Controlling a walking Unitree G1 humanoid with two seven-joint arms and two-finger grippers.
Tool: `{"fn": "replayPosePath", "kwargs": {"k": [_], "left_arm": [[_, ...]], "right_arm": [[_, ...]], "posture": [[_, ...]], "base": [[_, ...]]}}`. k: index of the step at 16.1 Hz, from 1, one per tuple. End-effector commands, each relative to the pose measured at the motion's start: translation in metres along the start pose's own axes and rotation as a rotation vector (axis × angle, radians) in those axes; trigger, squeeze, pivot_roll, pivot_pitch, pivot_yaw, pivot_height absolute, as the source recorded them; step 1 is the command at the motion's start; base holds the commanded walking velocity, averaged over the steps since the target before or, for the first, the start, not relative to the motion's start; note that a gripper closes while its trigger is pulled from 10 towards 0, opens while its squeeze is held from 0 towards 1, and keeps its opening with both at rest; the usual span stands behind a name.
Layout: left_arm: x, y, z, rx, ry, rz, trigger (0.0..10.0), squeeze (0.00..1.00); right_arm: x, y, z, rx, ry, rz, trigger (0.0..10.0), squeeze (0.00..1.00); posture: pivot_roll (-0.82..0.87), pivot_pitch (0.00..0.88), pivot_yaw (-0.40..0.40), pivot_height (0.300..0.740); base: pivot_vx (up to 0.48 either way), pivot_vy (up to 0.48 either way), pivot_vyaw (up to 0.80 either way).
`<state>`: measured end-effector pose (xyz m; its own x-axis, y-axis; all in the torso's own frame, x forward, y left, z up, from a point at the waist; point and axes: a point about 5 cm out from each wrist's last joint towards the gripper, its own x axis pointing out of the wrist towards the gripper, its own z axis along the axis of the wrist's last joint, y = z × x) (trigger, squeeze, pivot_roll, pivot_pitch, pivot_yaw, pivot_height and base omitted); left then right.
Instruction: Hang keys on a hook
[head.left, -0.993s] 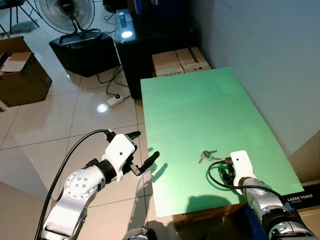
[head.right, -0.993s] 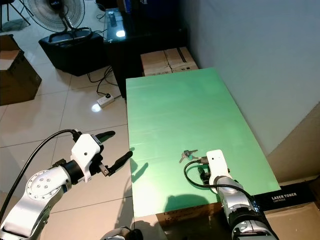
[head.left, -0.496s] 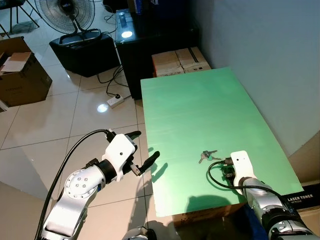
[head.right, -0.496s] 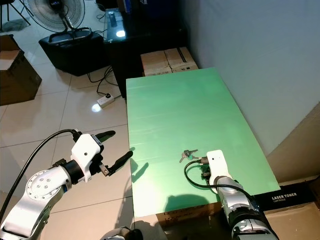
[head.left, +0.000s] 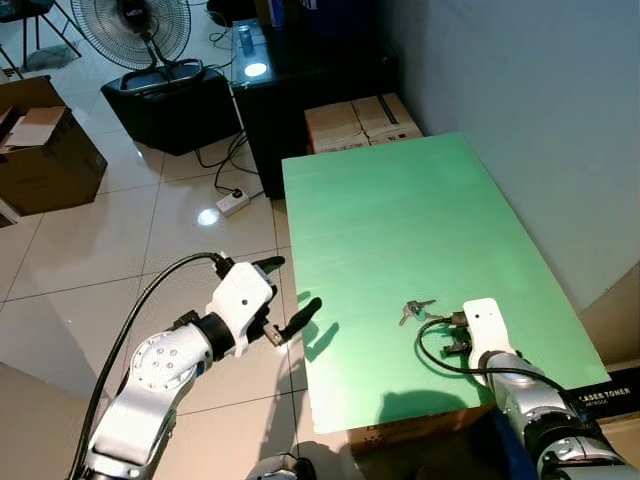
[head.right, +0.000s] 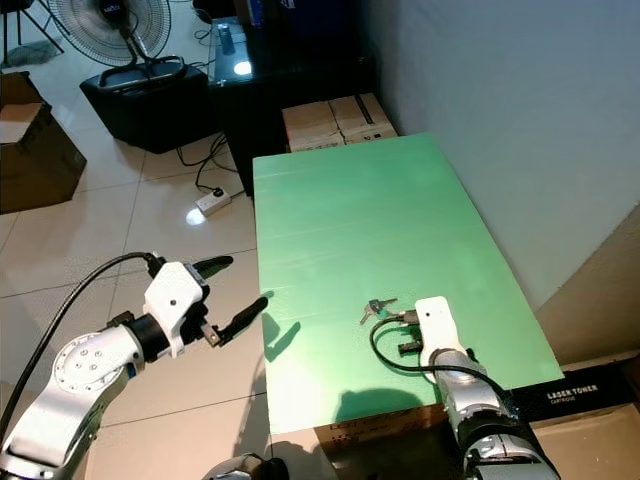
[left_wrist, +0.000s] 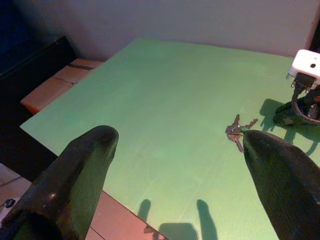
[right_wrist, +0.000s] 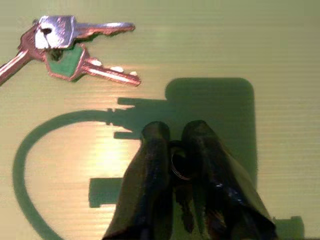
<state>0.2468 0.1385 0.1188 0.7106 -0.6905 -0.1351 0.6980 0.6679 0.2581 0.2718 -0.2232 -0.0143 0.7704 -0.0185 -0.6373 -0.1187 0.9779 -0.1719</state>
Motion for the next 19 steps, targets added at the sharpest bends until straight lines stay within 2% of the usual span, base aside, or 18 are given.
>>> {"fn": "replayPosePath", "kwargs": {"k": [1, 4, 10, 13, 14, 15, 16, 17, 19], "left_arm": [[-0.001, 0.0, -0.003, 0.006, 0.023, -0.01, 10.0, 0.0], [-0.001, 0.001, -0.003, 0.007, 0.022, -0.003, 10.0, 0.0], [0.001, 0.004, -0.002, 0.012, 0.019, 0.01, 10.0, 0.0], [0.003, 0.004, -0.002, 0.012, 0.015, 0.015, 10.0, 0.0], [0.004, 0.004, -0.002, 0.012, 0.014, 0.019, 10.0, 0.0], [0.003, 0.004, -0.003, 0.013, 0.015, 0.02, 10.0, 0.0], [0.003, 0.003, -0.003, 0.013, 0.015, 0.021, 10.0, 0.0], [0.002, 0.004, -0.004, 0.013, 0.018, 0.022, 10.0, 0.0], [0.002, 0.004, -0.004, 0.013, 0.019, 0.02, 10.0, 0.0]], "right_arm": [[0.0, -0.001, 0.0, 0.013, -0.003, -0.015, 0.0, 0.0], [0.001, -0.005, 0.011, 0.024, -0.053, -0.034, 0.0, 0.0], [0.001, -0.012, 0.05, 0.043, -0.226, -0.048, 0.0, 0.0], [0.0, -0.011, 0.052, 0.012, -0.234, -0.036, 0.0, 0.0], [-0.001, -0.011, 0.049, -0.027, -0.226, -0.04, 10.0, 0.0], [-0.003, -0.009, 0.044, -0.058, -0.216, -0.036, 10.0, 0.0], [-0.005, -0.008, 0.041, -0.067, -0.214, -0.032, 10.0, 0.2], [-0.012, -0.002, 0.034, -0.097, -0.216, 0.006, 10.0, 1.0], [-0.018, 0.004, 0.03, -0.147, -0.219, 0.067, 10.0, 1.0]], "posture": [[0.05, 0.074, 0.138, 0.74], [0.05, 0.071, 0.133, 0.74], [0.05, 0.061, 0.129, 0.74], [0.05, 0.054, 0.124, 0.74], [0.05, 0.053, 0.119, 0.74], [0.05, 0.053, 0.118, 0.74], [0.05, 0.053, 0.118, 0.74], [0.04, 0.057, 0.121, 0.74], [0.04, 0.063, 0.127, 0.74]], "base": [[0.0, 0.0, 0.0], [0.0, 0.0, 0.0], [0.0, 0.0, 0.0], [0.0, 0.0, 0.0], [0.0, 0.0, 0.0], [0.0, 0.0, 0.0], [0.0, 0.0, 0.0], [0.0, 0.0, 0.0], [0.0, 0.0, 0.0]]}}
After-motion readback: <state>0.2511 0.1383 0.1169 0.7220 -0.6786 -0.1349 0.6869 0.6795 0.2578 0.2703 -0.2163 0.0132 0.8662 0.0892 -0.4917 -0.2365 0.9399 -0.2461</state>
